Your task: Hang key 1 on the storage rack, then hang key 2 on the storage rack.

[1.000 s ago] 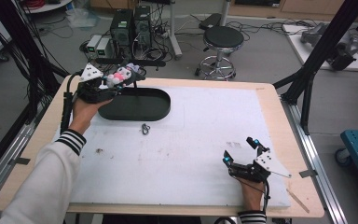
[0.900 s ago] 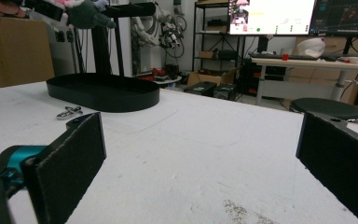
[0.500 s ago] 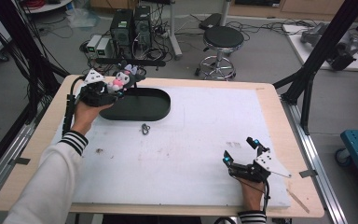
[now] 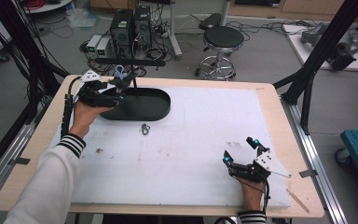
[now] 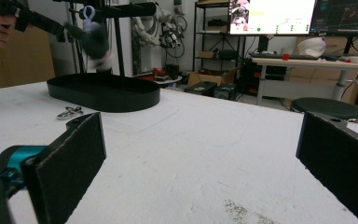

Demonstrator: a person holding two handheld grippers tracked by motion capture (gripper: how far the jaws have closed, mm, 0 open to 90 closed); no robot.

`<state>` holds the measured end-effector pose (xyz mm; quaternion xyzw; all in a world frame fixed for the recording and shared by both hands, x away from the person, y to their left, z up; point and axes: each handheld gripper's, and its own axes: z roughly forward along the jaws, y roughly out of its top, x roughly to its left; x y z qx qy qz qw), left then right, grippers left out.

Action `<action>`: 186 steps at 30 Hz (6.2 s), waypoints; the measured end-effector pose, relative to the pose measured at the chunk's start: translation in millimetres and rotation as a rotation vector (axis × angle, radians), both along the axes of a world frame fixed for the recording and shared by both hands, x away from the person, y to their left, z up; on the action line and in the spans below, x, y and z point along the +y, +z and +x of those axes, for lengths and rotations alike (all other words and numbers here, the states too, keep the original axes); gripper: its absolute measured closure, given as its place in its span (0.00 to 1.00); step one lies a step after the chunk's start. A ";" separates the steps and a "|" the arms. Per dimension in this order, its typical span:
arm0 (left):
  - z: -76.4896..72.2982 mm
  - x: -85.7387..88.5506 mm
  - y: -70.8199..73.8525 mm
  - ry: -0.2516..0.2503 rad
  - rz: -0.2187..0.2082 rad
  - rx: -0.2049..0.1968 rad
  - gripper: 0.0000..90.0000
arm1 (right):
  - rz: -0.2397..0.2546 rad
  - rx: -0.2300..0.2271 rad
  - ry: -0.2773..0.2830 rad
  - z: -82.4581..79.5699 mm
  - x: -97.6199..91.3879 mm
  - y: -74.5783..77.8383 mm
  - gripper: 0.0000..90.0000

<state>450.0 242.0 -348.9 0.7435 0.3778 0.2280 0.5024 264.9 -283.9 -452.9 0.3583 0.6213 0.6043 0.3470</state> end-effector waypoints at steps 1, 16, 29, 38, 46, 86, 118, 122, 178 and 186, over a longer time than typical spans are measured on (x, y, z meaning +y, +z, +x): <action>-2.5 0.8 0.9 -0.004 -0.005 -0.018 0.02 | 0.001 0.001 0.000 -0.1 0.0 0.0 0.01; -37.3 22.2 -3.4 -0.124 -0.148 -0.140 0.02 | -0.008 -0.007 -0.006 0.0 0.3 0.0 0.01; -77.1 28.2 -18.0 -0.196 -0.207 -0.221 0.02 | -0.011 -0.009 -0.007 -0.2 0.6 -0.1 0.01; -107.5 38.9 -25.0 -0.203 -0.233 -0.266 0.02 | -0.008 -0.007 -0.009 -0.3 0.5 -0.1 0.01; -118.9 45.8 -34.2 -0.201 -0.219 -0.263 0.02 | -0.002 -0.003 -0.007 -0.5 0.3 -0.1 0.01; -101.4 27.6 -32.2 -0.256 -0.106 -0.195 0.02 | -0.009 -0.012 -0.008 -0.4 0.7 -0.2 0.01; -59.2 -36.7 -2.7 -0.411 0.178 -0.061 0.02 | 0.010 -0.008 -0.009 -0.9 -0.5 -0.5 0.01; -49.7 -43.3 -5.1 -0.415 0.213 -0.033 0.02 | 0.011 -0.008 -0.008 -1.0 -0.6 -0.5 0.01; -13.4 -98.5 -60.3 -0.551 0.489 0.151 0.24 | 0.011 -0.004 -0.007 -1.1 -0.7 -0.5 0.01; -12.4 -97.6 -61.5 -0.548 0.503 0.165 0.31 | 0.011 -0.005 -0.007 -1.1 -0.8 -0.5 0.01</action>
